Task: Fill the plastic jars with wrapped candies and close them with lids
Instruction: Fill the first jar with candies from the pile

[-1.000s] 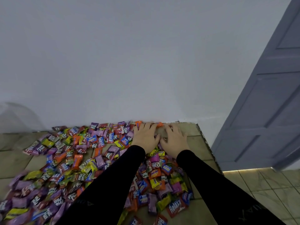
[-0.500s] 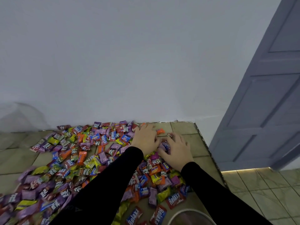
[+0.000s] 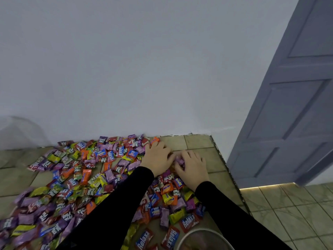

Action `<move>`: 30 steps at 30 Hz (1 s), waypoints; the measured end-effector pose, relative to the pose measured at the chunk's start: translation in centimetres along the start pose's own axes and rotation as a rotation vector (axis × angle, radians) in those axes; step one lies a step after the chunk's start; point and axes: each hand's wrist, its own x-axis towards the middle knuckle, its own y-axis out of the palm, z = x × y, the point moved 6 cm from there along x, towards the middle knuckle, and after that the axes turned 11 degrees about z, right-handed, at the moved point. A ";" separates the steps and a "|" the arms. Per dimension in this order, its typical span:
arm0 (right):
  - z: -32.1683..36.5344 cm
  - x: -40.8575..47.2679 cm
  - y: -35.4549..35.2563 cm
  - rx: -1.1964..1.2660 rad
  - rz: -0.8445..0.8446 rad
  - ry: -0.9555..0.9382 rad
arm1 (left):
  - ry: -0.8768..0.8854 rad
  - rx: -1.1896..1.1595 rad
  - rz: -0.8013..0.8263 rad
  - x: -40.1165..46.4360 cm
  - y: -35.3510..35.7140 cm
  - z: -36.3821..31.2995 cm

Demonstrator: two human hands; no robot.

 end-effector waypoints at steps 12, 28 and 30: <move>1.6 0.8 0.5 0.130 0.066 -0.043 | -0.020 -0.080 -0.153 -1.0 1.5 0.3; 1.8 1.0 -1.3 0.477 0.160 -0.055 | -0.116 -0.324 0.005 -1.2 -0.1 1.1; 2.2 1.1 -1.9 0.505 0.141 -0.069 | -0.101 -0.376 -0.024 -1.5 -0.7 1.3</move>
